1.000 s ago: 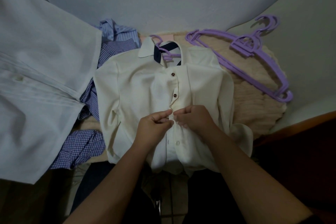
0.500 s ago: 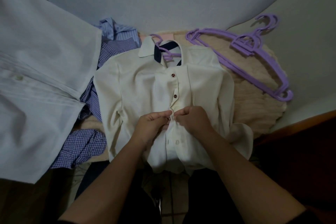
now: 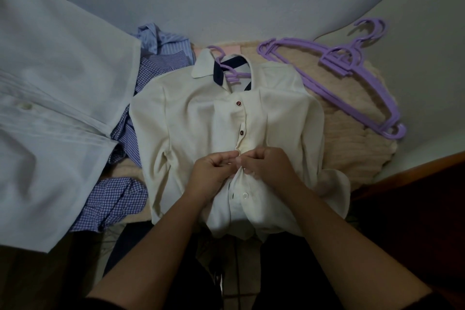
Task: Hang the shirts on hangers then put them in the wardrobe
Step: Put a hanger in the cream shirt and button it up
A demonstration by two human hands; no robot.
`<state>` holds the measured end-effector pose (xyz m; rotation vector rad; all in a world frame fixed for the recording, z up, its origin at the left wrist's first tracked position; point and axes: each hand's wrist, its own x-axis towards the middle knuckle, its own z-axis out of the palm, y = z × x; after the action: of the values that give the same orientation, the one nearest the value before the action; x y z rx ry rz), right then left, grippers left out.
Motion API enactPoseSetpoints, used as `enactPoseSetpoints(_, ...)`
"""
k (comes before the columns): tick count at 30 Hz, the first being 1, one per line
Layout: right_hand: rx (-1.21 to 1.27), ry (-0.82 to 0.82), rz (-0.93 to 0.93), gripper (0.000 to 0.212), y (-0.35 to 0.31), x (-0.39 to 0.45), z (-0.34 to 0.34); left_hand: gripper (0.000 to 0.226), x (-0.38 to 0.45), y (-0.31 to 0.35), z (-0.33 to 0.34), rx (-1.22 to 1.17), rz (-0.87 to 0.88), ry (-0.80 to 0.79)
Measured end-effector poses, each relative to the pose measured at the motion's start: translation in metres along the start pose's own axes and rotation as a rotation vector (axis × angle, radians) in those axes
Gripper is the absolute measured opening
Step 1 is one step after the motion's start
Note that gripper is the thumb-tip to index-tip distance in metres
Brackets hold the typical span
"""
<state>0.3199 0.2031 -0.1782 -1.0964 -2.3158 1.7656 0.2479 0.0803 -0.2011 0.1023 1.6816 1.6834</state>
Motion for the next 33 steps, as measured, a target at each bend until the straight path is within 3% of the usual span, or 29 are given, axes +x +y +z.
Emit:
enactPoseSetpoints(5,-0.096,0.074,0.007,0.015,0.0,0.005,0.006,0.03,0.003,-0.001,0.0,-0.011,0.01,-0.012)
enactPoseSetpoints(17,-0.063,0.101,-0.019,0.022,0.004,0.007,0.008,0.025,0.006,0.001,-0.001,-0.043,-0.039,-0.037)
enactPoseSetpoints(23,0.308,0.01,-0.05,0.02,-0.011,0.021,-0.003,0.019,0.025,0.028,0.002,-0.302,-0.105,-0.062)
enactPoseSetpoints(27,0.392,0.006,-0.139,0.018,-0.036,0.046,-0.012,0.021,0.05,0.06,0.006,-0.334,-0.067,-0.084)
enactPoseSetpoints(30,0.296,0.028,-0.2,0.017,-0.049,0.066,-0.019,0.02,0.07,0.075,0.009,-0.275,-0.018,-0.059)
enactPoseSetpoints(33,0.042,0.038,-0.228,0.016,-0.038,0.077,-0.018,0.02,0.08,0.066,0.01,-0.135,-0.053,-0.026)
